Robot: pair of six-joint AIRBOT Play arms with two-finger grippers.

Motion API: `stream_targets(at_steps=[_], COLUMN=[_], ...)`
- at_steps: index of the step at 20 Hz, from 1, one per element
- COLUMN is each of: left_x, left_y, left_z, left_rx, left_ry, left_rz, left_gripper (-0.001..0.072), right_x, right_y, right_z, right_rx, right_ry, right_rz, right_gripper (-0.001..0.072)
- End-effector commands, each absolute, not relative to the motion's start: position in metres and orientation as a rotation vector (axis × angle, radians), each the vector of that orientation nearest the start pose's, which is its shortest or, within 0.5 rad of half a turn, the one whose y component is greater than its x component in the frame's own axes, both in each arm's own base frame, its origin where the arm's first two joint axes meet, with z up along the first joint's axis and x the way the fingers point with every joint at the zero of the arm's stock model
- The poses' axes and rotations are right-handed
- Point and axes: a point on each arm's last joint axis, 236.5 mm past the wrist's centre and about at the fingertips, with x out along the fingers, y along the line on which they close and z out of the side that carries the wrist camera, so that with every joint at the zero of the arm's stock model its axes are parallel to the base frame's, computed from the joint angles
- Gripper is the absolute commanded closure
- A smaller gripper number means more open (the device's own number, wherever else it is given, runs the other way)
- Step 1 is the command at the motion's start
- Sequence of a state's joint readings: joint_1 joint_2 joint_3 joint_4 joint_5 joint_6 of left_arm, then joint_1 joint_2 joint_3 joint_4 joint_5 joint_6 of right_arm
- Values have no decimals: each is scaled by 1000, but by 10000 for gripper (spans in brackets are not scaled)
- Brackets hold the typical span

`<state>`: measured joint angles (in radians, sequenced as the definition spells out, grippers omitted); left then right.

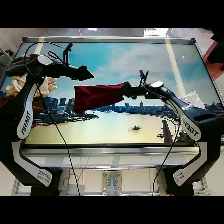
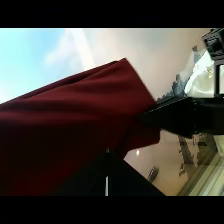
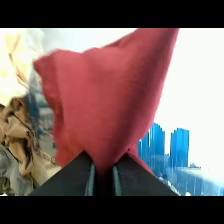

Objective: Fold the shirts.

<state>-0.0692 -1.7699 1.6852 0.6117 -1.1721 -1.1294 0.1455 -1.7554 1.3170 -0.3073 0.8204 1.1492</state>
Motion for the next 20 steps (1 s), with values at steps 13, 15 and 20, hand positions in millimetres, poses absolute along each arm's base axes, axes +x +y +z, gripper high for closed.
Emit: stream_targets(at_steps=[13, 15, 20], left_x=[515, 516, 516], left_y=[-219, -223, -223], left_z=[81, 88, 88], left_rx=[-521, -553, -575], left_ry=[955, 940, 951], left_rz=[-814, -825, -815], left_gripper=[701, 702, 701], right_x=[264, 193, 138], right_y=[-220, -232, -211], right_z=[127, 76, -13], right_rx=[403, 439, 524], right_ry=[1028, 1270, 1475], right_rz=[-553, -681, -647], right_gripper=[682, 680, 281])
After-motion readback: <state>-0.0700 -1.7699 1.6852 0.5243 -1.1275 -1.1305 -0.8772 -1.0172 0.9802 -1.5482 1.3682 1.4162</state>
